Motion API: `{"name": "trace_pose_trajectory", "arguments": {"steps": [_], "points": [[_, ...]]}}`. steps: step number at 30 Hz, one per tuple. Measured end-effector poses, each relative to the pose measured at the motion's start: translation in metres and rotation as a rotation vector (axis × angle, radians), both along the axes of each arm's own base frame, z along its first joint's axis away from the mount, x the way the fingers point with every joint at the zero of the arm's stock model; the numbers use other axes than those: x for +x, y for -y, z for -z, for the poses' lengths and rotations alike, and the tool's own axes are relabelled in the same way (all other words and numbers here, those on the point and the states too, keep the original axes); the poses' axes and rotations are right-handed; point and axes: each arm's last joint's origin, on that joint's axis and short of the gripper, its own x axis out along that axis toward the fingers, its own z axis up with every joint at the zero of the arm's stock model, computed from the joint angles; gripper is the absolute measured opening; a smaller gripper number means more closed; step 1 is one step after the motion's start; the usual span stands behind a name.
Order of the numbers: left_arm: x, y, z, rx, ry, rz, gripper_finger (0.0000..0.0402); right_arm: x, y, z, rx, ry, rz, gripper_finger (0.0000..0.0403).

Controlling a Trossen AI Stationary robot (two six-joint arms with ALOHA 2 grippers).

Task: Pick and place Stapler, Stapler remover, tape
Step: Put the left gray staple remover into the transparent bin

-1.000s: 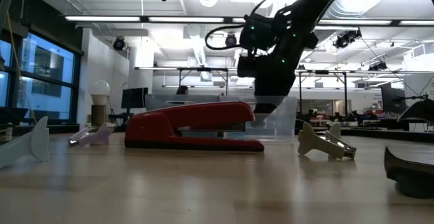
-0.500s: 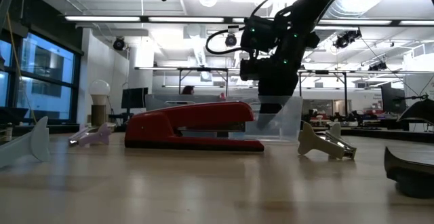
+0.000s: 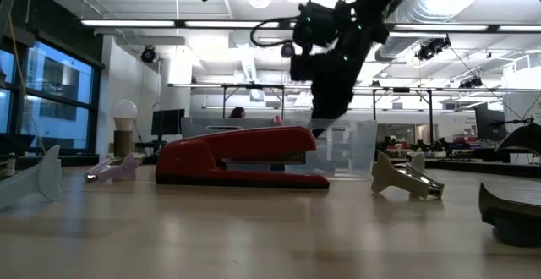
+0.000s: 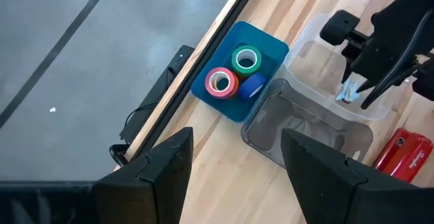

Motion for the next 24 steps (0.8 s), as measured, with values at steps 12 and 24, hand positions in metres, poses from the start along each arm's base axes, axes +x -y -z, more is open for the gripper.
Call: {"name": "trace_pose_trajectory", "arguments": {"steps": [12, 24], "points": [[0.0, 0.0, 0.0, 0.001, -0.001, 0.0, 0.022, 0.002, 0.007, -0.049, 0.013, -0.145, 0.384, 0.0124], [0.0, 0.0, 0.0, 0.0, 0.0, 0.001, 0.022, -0.008, -0.002, -0.072, 0.158, -0.289, 0.594, 0.0222]]}}
